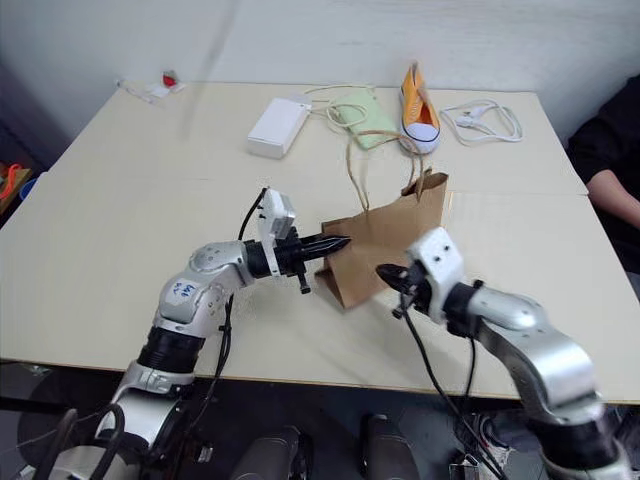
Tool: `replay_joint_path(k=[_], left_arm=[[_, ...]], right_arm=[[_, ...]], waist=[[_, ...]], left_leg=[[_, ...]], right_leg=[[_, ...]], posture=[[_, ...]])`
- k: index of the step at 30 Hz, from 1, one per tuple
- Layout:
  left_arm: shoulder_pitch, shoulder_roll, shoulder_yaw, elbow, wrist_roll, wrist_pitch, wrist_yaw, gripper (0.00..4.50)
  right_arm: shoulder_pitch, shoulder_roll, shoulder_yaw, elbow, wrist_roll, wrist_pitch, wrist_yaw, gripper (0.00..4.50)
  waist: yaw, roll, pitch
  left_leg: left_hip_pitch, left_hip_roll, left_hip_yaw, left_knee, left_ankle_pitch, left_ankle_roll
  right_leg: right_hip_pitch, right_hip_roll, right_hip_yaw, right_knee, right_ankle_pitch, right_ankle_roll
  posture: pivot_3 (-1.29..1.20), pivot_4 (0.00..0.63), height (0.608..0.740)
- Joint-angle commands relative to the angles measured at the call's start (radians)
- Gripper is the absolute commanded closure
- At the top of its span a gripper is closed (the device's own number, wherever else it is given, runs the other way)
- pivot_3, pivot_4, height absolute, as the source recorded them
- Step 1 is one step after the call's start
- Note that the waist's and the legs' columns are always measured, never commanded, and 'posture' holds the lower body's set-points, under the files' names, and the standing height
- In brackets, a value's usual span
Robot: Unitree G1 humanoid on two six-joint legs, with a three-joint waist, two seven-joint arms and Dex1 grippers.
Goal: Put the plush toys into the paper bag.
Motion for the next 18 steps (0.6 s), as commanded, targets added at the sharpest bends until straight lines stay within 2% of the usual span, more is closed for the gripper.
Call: replay_joint_path(k=[1, 2, 5, 8, 12, 16, 17, 18], left_arm=[[-0.100, 0.057, 0.000, 0.097, -0.059, -0.036, -0.260, 4.49], [-0.130, 0.065, -0.009, 0.145, -0.049, -0.057, -0.311, 4.49], [-0.219, 0.062, -0.037, 0.306, 0.002, -0.160, -0.446, 4.50], [-0.274, 0.048, -0.062, 0.443, 0.060, -0.310, -0.534, 4.50], [-0.303, 0.033, -0.077, 0.592, 0.133, -0.478, -0.585, 4.50], [-0.299, 0.042, -0.065, 0.613, 0.158, -0.482, -0.555, 4.50], [-0.292, 0.052, -0.063, 0.598, 0.165, -0.470, -0.541, 4.30], [-0.285, 0.062, -0.060, 0.579, 0.167, -0.455, -0.531, 4.07]], right_arm=[[0.130, -0.094, -0.313, -0.168, 0.222, 0.040, 0.135, 4.50], [0.179, -0.118, -0.401, -0.190, 0.279, 0.057, 0.168, 4.50], [0.308, -0.170, -0.638, -0.212, 0.406, 0.104, 0.217, 3.90], [0.402, -0.190, -0.786, -0.218, 0.481, 0.128, 0.235, 2.89], [0.483, -0.195, -0.848, -0.237, 0.532, 0.128, 0.226, 1.50], [0.518, -0.203, -0.826, -0.227, 0.503, 0.096, 0.236, 0.28], [0.518, -0.208, -0.818, -0.217, 0.494, 0.089, 0.241, 0.02], [0.517, -0.215, -0.813, -0.207, 0.486, 0.084, 0.247, 0.00]], waist=[[0.000, 0.000, 0.000], [0.002, 0.000, 0.000], [0.003, -0.001, 0.000], [0.000, -0.002, 0.000], [-0.004, -0.003, 0.001], [0.000, -0.005, 0.002], [0.000, -0.005, 0.003], [-0.001, -0.005, 0.003]], left_leg=[[0.000, 0.000, 0.000, 0.000, 0.000, 0.000], [0.000, 0.000, 0.000, 0.000, 0.000, 0.000], [0.001, 0.000, 0.000, 0.001, -0.001, 0.001], [0.002, 0.000, 0.001, 0.001, -0.002, 0.003], [0.004, 0.001, 0.003, 0.001, -0.002, 0.003], [0.003, 0.001, 0.003, 0.001, -0.002, 0.003], [0.003, 0.001, 0.003, 0.002, -0.002, 0.004], [0.003, 0.001, 0.003, 0.002, -0.003, 0.004]], right_leg=[[0.000, 0.000, 0.000, 0.000, 0.000, 0.000], [0.001, 0.001, -0.001, 0.000, 0.000, 0.000], [0.003, 0.001, -0.001, 0.000, 0.000, 0.000], [0.004, 0.001, 0.000, 0.000, 0.000, 0.001], [0.003, 0.003, 0.003, 0.001, 0.000, 0.001], [0.003, 0.003, 0.004, 0.001, 0.001, 0.001], [0.003, 0.003, 0.004, 0.001, 0.001, 0.002], [0.003, 0.002, 0.004, 0.001, 0.001, 0.002]], posture=[[0.00, 0.150, 0.740], [0.00, 0.150, 0.740], [0.00, 0.150, 0.740], [0.00, 0.150, 0.740], [0.00, 0.150, 0.740], [0.00, 0.150, 0.740], [0.00, 0.150, 0.740], [0.00, 0.150, 0.740]])
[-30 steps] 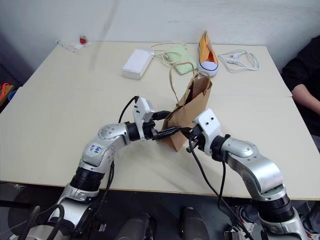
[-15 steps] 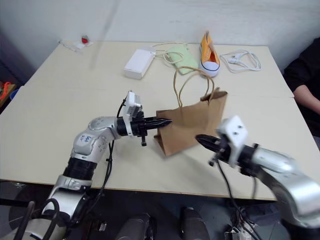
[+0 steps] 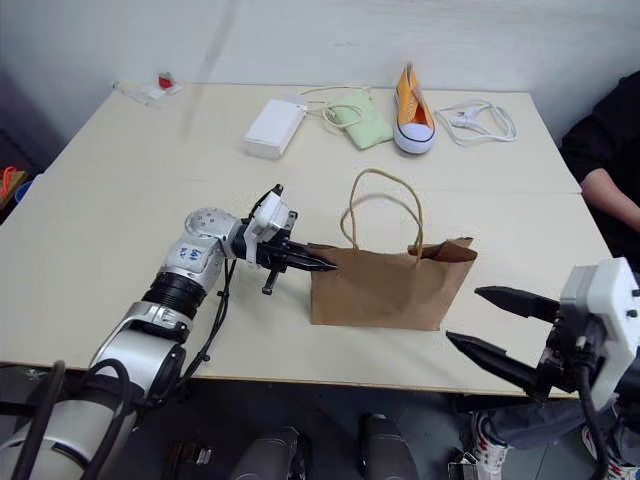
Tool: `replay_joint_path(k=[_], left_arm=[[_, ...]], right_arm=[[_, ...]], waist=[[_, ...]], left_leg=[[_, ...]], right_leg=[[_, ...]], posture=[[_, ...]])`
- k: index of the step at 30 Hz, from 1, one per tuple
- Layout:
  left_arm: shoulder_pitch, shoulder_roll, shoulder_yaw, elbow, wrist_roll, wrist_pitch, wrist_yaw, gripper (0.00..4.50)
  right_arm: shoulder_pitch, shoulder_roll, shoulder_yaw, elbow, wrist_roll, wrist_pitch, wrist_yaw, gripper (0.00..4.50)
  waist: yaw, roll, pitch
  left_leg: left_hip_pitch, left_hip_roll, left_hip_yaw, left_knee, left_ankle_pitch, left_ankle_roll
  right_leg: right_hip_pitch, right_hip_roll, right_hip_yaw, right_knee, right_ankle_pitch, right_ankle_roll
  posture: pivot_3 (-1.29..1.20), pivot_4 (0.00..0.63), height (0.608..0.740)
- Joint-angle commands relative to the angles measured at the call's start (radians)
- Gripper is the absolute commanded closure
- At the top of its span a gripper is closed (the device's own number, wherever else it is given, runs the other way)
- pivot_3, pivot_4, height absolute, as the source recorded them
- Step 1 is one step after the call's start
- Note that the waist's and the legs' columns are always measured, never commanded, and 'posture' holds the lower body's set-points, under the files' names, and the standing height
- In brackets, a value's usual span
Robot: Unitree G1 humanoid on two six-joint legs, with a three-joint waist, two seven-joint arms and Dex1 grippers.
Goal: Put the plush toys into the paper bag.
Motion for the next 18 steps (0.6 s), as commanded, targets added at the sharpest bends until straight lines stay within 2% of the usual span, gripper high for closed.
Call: replay_joint_path(k=[1, 3, 4, 9, 11, 13, 16, 18], left_arm=[[0.019, 0.052, 0.019, -0.089, 0.011, 0.066, 0.019, 3.84], [0.054, 0.092, 0.024, -0.177, -0.001, 0.129, 0.015, 3.19], [0.098, 0.150, 0.040, -0.279, -0.017, 0.189, 0.019, 2.91], [0.343, 0.514, 0.193, -0.733, -0.176, 0.563, -0.007, 1.26], [0.457, 0.667, 0.296, -0.812, -0.223, 0.619, -0.054, 0.61], [0.518, 0.766, 0.403, -0.830, -0.289, 0.703, -0.054, 0.03], [0.546, 0.828, 0.538, -0.873, -0.417, 0.836, -0.008, 0.03], [0.551, 0.827, 0.580, -0.916, -0.453, 0.866, 0.039, 0.03]], right_arm=[[-0.004, -0.036, 0.000, 0.033, -0.032, -0.045, 0.035, 0.00], [-0.007, -0.052, 0.009, 0.064, -0.054, -0.060, 0.060, 0.00], [-0.011, -0.073, 0.014, 0.104, -0.073, -0.073, 0.100, 0.00], [-0.073, -0.188, 0.076, 0.334, -0.228, -0.191, 0.267, 0.00], [-0.113, -0.235, 0.090, 0.422, -0.245, -0.210, 0.339, 0.00], [-0.151, -0.274, 0.106, 0.486, -0.243, -0.208, 0.402, 0.00], [-0.202, -0.322, 0.170, 0.554, -0.259, -0.200, 0.464, 0.00], [-0.248, -0.331, 0.228, 0.587, -0.274, -0.212, 0.476, 0.00]], waist=[[-0.001, 0.000, 0.000], [-0.003, -0.001, 0.000], [-0.004, -0.001, 0.000], [-0.029, -0.003, 0.002], [-0.029, -0.002, 0.003], [-0.026, -0.002, 0.003], [-0.004, -0.002, 0.003], [-0.001, -0.002, 0.003]], left_leg=[[0.000, 0.000, 0.000, 0.000, 0.000, 0.000], [0.000, 0.000, 0.000, 0.000, 0.000, 0.000], [0.000, 0.000, 0.000, 0.000, 0.000, 0.000], [0.001, 0.002, 0.001, -0.003, 0.000, -0.002], [0.001, 0.002, 0.000, -0.003, 0.000, -0.002], [0.002, 0.002, 0.001, -0.003, 0.000, -0.002], [0.001, 0.001, -0.002, -0.003, 0.000, -0.002], [0.001, 0.000, -0.003, -0.003, 0.000, -0.001]], right_leg=[[0.000, 0.000, 0.000, 0.000, 0.000, 0.000], [-0.001, 0.000, 0.001, 0.000, 0.000, 0.000], [-0.001, 0.000, 0.001, 0.000, 0.000, 0.000], [-0.002, 0.000, 0.003, 0.000, 0.000, -0.001], [-0.002, 0.000, 0.002, 0.000, -0.001, -0.001], [-0.002, -0.001, 0.002, -0.001, -0.001, -0.002], [-0.001, -0.003, 0.000, -0.002, -0.001, -0.003], [0.000, -0.005, 0.000, -0.005, -0.002, -0.003]], posture=[[0.00, 0.150, 0.740], [0.00, 0.150, 0.740], [0.00, 0.150, 0.740], [0.00, 0.150, 0.740], [0.00, 0.150, 0.740], [0.00, 0.150, 0.740], [0.00, 0.150, 0.740], [0.00, 0.150, 0.740]])
